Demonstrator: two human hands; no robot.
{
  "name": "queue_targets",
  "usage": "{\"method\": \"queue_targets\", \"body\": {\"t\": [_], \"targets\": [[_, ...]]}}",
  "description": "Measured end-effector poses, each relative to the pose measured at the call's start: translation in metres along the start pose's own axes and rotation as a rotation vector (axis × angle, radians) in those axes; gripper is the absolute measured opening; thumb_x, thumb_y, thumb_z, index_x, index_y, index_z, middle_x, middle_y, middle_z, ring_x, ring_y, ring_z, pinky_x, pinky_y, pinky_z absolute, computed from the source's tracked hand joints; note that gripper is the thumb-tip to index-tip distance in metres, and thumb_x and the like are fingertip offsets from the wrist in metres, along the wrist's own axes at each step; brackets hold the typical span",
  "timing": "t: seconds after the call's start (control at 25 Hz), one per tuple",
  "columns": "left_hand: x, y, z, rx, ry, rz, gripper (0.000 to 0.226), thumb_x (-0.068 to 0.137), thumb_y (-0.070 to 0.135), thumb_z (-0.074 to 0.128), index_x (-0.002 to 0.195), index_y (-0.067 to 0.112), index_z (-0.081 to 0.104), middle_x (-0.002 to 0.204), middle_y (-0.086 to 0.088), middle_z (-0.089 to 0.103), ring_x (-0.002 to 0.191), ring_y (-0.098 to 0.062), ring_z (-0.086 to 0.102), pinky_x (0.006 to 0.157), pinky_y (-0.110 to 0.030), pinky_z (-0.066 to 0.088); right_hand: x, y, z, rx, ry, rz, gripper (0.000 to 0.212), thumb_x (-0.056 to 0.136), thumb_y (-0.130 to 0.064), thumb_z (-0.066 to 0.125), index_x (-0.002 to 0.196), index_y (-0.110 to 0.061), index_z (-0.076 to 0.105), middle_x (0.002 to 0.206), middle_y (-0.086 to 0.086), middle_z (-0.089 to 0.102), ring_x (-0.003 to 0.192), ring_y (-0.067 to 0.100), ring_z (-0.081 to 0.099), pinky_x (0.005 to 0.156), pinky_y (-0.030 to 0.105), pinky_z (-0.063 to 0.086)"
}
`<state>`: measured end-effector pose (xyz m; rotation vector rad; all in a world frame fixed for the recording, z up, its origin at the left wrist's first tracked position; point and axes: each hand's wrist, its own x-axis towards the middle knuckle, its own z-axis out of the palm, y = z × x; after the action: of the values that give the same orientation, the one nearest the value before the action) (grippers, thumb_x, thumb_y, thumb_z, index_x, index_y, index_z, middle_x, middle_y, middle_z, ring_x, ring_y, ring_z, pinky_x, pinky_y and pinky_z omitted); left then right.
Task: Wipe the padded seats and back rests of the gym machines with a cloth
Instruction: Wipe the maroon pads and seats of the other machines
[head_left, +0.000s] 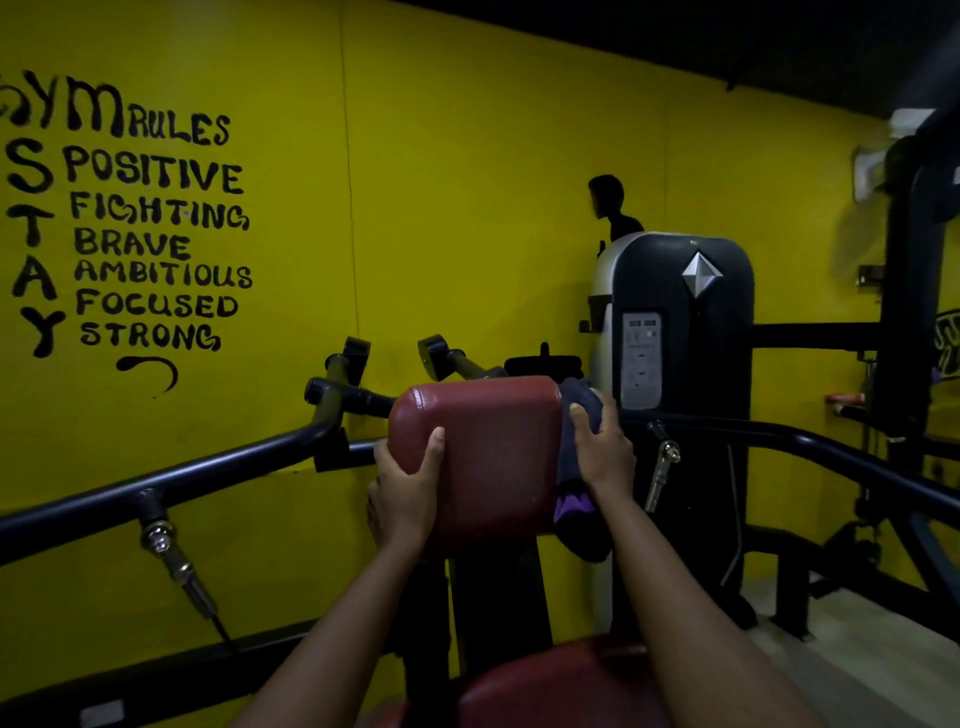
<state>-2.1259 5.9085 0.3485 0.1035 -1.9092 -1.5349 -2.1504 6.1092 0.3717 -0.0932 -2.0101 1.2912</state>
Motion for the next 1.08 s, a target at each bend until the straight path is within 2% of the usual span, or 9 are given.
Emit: {"method": "queue_targets", "body": {"t": [0.12, 0.24, 0.32, 0.44, 0.56, 0.64, 0.84, 1.0, 1.08], "targets": [[0.002, 0.0, -0.004, -0.052, -0.06, 0.027, 0.068, 0.083, 0.057, 0.055, 0.132, 0.012, 0.042, 0.119, -0.011, 0.061, 0.108, -0.03, 0.058, 0.087, -0.037, 0.047, -0.029, 0.026, 0.005, 0.092, 0.05, 0.191, 0.046, 0.097, -0.04, 0.041, 0.14, -0.023, 0.037, 0.132, 0.015, 0.053, 0.117, 0.036, 0.051, 0.089, 0.036, 0.04], [0.001, 0.003, -0.012, -0.128, -0.15, 0.046, 0.058, 0.086, 0.048, 0.056, 0.129, 0.011, 0.043, 0.114, -0.005, 0.058, 0.103, -0.021, 0.056, 0.084, -0.032, 0.045, -0.062, 0.034, 0.022, 0.263, 0.241, 0.347, 0.047, 0.097, -0.035, 0.042, 0.14, -0.017, 0.036, 0.136, 0.017, 0.049, 0.12, 0.038, 0.048, 0.092, 0.038, 0.04], [0.0, 0.006, -0.018, -0.175, -0.228, 0.044, 0.052, 0.088, 0.043, 0.056, 0.128, 0.011, 0.042, 0.112, -0.001, 0.054, 0.104, -0.018, 0.054, 0.083, -0.031, 0.043, -0.079, 0.024, 0.038, 0.331, 0.37, 0.411, 0.052, 0.097, -0.032, 0.045, 0.143, -0.011, 0.031, 0.14, 0.022, 0.041, 0.122, 0.04, 0.045, 0.095, 0.041, 0.038], [0.003, 0.008, -0.023, -0.212, -0.315, 0.031, 0.051, 0.09, 0.039, 0.055, 0.129, 0.011, 0.039, 0.113, 0.001, 0.051, 0.106, -0.017, 0.052, 0.083, -0.029, 0.042, -0.101, 0.0, 0.066, 0.345, 0.414, 0.453, 0.062, 0.095, -0.034, 0.049, 0.146, -0.013, 0.023, 0.144, 0.027, 0.03, 0.122, 0.046, 0.039, 0.099, 0.045, 0.033], [0.002, 0.011, -0.027, -0.177, -0.386, 0.019, 0.053, 0.093, 0.037, 0.05, 0.134, 0.009, 0.033, 0.116, 0.002, 0.045, 0.106, -0.012, 0.047, 0.08, -0.024, 0.04, -0.125, -0.02, 0.093, 0.293, 0.405, 0.385, 0.067, 0.088, -0.046, 0.043, 0.146, -0.017, 0.026, 0.145, 0.03, 0.024, 0.121, 0.049, 0.037, 0.099, 0.054, 0.035], [0.003, 0.012, -0.03, -0.167, -0.434, 0.003, 0.055, 0.094, 0.038, 0.046, 0.138, 0.011, 0.027, 0.12, 0.004, 0.04, 0.11, -0.01, 0.042, 0.082, -0.023, 0.04, -0.149, -0.031, 0.107, 0.251, 0.391, 0.245, 0.061, 0.09, -0.042, 0.048, 0.144, -0.018, 0.032, 0.143, 0.031, 0.027, 0.124, 0.048, 0.037, 0.099, 0.054, 0.035], [0.002, -0.003, -0.036, -0.228, -0.518, -0.084, 0.07, 0.092, 0.048, 0.046, 0.149, 0.023, 0.014, 0.146, 0.002, 0.036, 0.13, -0.018, 0.04, 0.108, -0.038, 0.037, -0.175, -0.005, 0.092, 0.142, 0.312, -0.186, 0.046, 0.09, -0.037, 0.043, 0.135, -0.031, 0.041, 0.13, 0.024, 0.042, 0.114, 0.038, 0.048, 0.092, 0.029, 0.035], [-0.015, -0.014, -0.033, -0.338, -0.449, -0.098, 0.064, 0.094, 0.041, 0.045, 0.149, 0.025, 0.017, 0.146, 0.0, 0.039, 0.129, -0.018, 0.044, 0.107, -0.038, 0.039, -0.131, 0.01, 0.07, 0.116, 0.404, 0.111, 0.047, 0.093, -0.018, 0.054, 0.139, -0.023, 0.042, 0.139, 0.024, 0.035, 0.119, 0.042, 0.041, 0.092, 0.04, 0.038], [-0.021, -0.011, -0.033, -0.383, -0.434, -0.087, 0.061, 0.096, 0.04, 0.042, 0.149, 0.024, 0.017, 0.143, 0.001, 0.041, 0.126, -0.017, 0.045, 0.104, -0.035, 0.041, -0.141, -0.004, 0.086, 0.013, 0.404, -0.005, 0.045, 0.092, -0.024, 0.051, 0.137, -0.023, 0.044, 0.135, 0.026, 0.039, 0.112, 0.045, 0.045, 0.088, 0.046, 0.043]]}}
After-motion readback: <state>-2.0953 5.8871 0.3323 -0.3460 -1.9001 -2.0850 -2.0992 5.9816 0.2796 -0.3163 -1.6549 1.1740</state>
